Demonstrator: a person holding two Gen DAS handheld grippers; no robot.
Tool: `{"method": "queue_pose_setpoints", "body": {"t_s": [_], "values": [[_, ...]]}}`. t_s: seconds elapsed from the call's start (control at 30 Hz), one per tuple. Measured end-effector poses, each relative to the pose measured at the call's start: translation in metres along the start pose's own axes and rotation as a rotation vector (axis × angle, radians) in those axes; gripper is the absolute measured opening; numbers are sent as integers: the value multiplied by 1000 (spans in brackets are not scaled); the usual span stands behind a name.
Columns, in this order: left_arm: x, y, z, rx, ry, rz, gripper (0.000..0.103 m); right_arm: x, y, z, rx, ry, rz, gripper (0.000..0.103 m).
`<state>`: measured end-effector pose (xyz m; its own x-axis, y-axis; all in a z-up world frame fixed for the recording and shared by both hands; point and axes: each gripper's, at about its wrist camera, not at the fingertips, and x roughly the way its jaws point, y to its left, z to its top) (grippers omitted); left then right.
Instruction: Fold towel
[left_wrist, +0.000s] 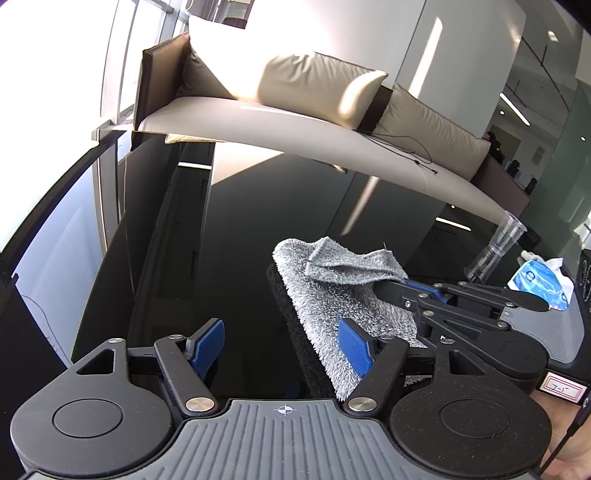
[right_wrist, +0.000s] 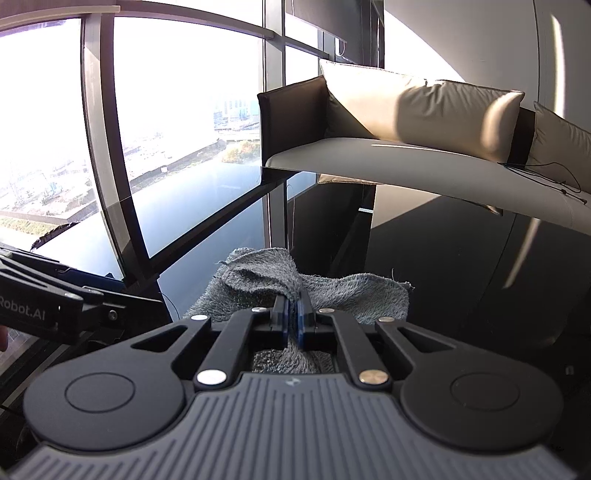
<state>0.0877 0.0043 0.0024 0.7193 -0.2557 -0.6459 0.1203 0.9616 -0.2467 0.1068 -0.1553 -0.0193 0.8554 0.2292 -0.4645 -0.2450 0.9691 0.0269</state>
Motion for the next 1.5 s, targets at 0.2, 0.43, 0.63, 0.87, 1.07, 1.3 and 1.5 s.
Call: {"method": "queue_pose_setpoints", "body": {"t_s": [0.2,0.43,0.63,0.87,1.07,1.3,1.5], "values": [[0,1,-1,-1,2,3,66,-9,-30,6,164,-18,-5,4],[3,0,-1,7,10,4,66,-10,-63,0,381,61,-47,4],[4,-1,0,11,12,5,67,-13,-69,4,470,62,-12,4],[4,1,-1,17,13,8,67,-18,-71,9,519,80,6,4],[4,-1,-3,38,16,14,69,-12,-76,2,547,122,-13,4],[5,-3,-2,43,19,12,70,-8,-54,7,290,99,-92,9],[4,-3,-4,40,22,9,70,4,-34,2,40,93,-189,20]]}}
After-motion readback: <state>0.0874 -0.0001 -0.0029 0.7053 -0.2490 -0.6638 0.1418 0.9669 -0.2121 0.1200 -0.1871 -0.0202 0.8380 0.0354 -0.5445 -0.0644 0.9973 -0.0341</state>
